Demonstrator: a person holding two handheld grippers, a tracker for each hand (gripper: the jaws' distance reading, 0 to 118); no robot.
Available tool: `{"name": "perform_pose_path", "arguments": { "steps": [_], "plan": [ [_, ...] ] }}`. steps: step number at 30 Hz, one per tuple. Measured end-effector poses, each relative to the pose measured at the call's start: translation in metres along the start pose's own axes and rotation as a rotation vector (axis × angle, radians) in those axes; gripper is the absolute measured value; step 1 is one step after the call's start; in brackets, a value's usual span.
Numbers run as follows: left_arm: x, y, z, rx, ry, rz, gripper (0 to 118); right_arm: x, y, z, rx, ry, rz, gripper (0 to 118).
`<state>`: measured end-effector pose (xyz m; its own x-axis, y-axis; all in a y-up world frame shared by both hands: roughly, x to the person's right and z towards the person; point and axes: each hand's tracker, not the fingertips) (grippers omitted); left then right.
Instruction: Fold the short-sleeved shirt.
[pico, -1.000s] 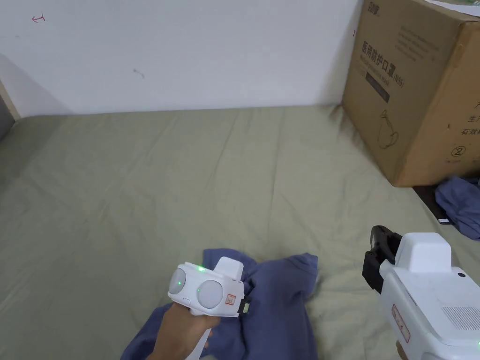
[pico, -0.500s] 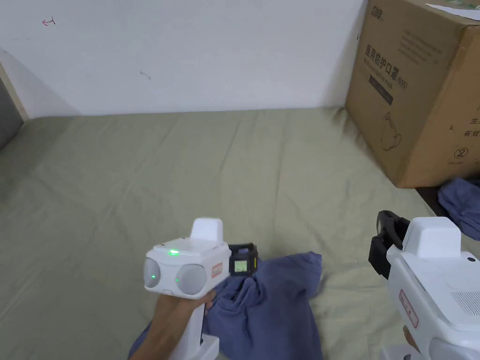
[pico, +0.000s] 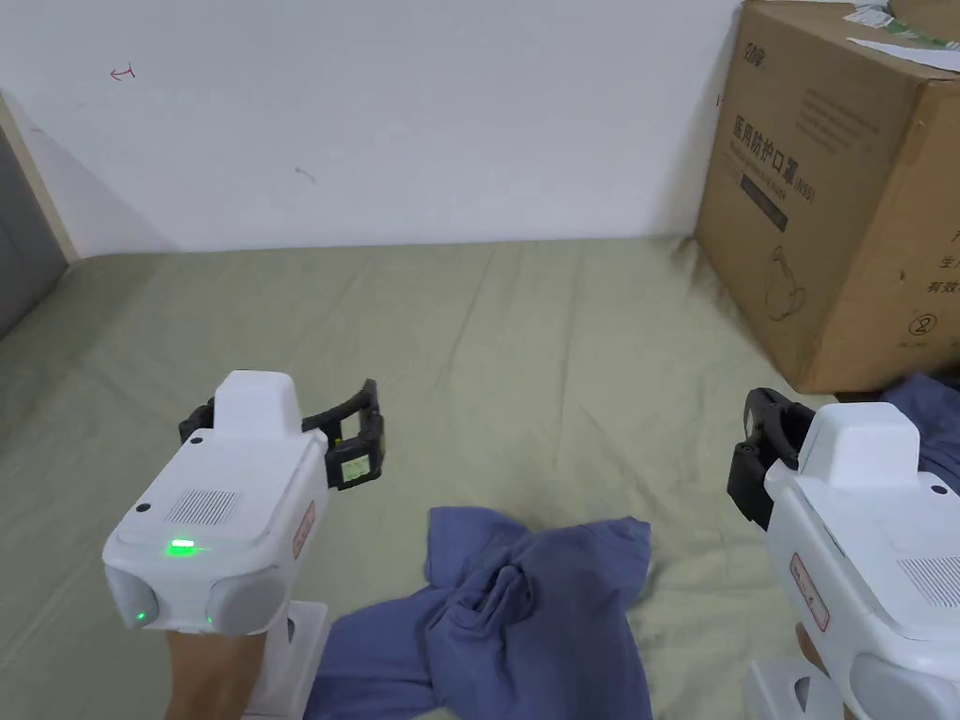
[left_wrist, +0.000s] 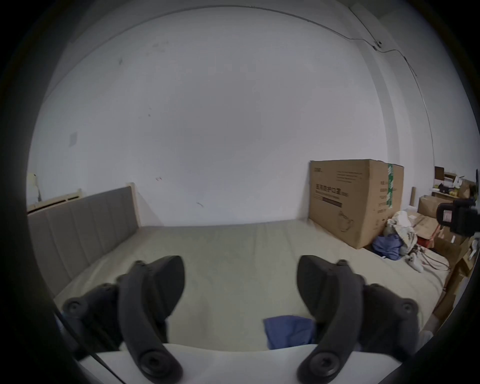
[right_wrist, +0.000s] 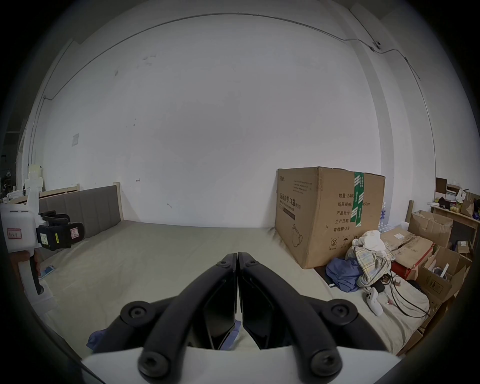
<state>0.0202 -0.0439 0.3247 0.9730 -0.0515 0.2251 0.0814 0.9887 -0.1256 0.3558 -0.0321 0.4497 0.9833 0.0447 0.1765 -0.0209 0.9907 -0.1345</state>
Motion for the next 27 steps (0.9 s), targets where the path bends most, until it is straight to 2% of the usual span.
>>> {"name": "perform_pose_path", "arguments": {
  "steps": [1, 2, 3, 4, 6, 11, 16, 22, 27],
  "plan": [
    [-0.003, -0.001, 0.002, 0.003, 0.006, 0.007, 52, -0.001, 0.001, 0.0, 0.004, 0.002, 0.003, 0],
    [-0.005, -0.003, 0.002, 0.008, 0.015, 0.01, 52, -0.002, 0.001, 0.0, 0.007, 0.004, 0.005, 0],
    [-0.007, -0.005, 0.003, 0.013, 0.019, 0.012, 46, -0.003, 0.002, 0.001, 0.01, 0.007, 0.006, 0],
    [-0.01, -0.007, 0.004, 0.014, 0.02, 0.013, 34, -0.004, 0.002, 0.0, 0.01, 0.009, 0.007, 0],
    [-0.014, -0.008, 0.003, 0.0, 0.002, 0.028, 0, -0.005, 0.002, 0.0, 0.01, 0.013, 0.007, 0],
    [-0.019, -0.011, 0.001, -0.061, -0.011, 0.067, 0, -0.007, 0.001, -0.002, 0.002, 0.022, 0.006, 0],
    [-0.022, -0.033, -0.017, -0.295, -0.054, 0.071, 0, -0.007, -0.005, -0.006, -0.018, 0.025, 0.003, 0],
    [-0.023, -0.097, -0.03, -0.6, -0.062, 0.108, 0, -0.007, -0.015, -0.012, -0.049, 0.029, 0.002, 0],
    [-0.024, -0.147, -0.023, -0.753, -0.072, 0.142, 0, -0.007, -0.023, -0.017, -0.071, 0.032, 0.001, 0]
  ]
}}
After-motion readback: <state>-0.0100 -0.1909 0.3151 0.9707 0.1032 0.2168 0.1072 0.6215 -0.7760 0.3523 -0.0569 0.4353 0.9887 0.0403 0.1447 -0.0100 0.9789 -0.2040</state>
